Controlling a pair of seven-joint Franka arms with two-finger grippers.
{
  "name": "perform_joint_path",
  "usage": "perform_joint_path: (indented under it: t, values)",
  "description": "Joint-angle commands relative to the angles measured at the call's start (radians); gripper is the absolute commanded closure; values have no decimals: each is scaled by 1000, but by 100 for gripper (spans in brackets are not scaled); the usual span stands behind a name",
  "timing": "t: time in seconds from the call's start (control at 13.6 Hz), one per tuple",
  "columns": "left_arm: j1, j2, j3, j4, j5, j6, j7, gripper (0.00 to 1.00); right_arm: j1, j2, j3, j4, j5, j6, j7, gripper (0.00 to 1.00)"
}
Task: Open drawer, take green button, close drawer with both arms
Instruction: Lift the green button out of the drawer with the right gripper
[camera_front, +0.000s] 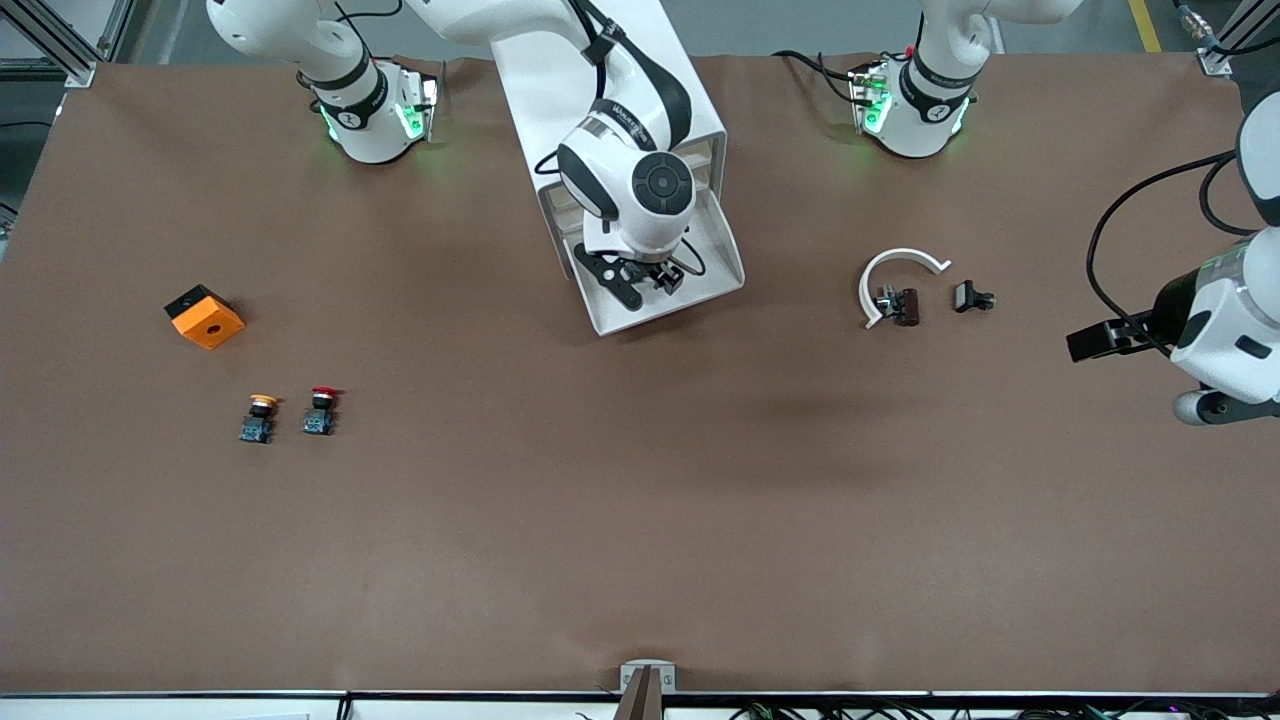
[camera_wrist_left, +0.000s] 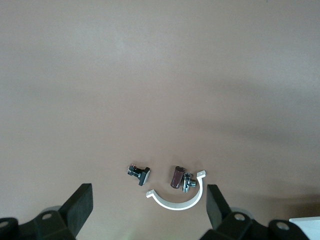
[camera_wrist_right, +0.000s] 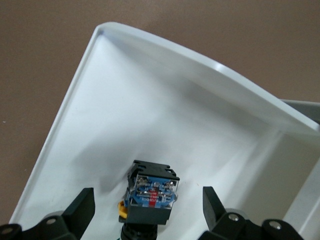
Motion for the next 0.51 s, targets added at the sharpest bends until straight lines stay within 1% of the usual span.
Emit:
perform_joint_path:
  t: [0.0,0.07,0.29,0.37,0.44]
  values:
    - [-11,6,-4,-6,26,6,-2,0,19,3,-8,3,42,13,3,48]
    - [-11,7,-6,-6,27,6,-4,0,19,3,-10,3,44,13,2,59]
    - [-13,10,-7,-6,26,8,-5,0,20,4,-10,3,42,12,-5,79]
    - [-14,12,-9,-6,23,8,-13,0,20,3,-10,3,42,12,-8,87]
    - [-17,18,-10,-6,18,8,-34,0,20,3,-10,4,42,10,-9,88]
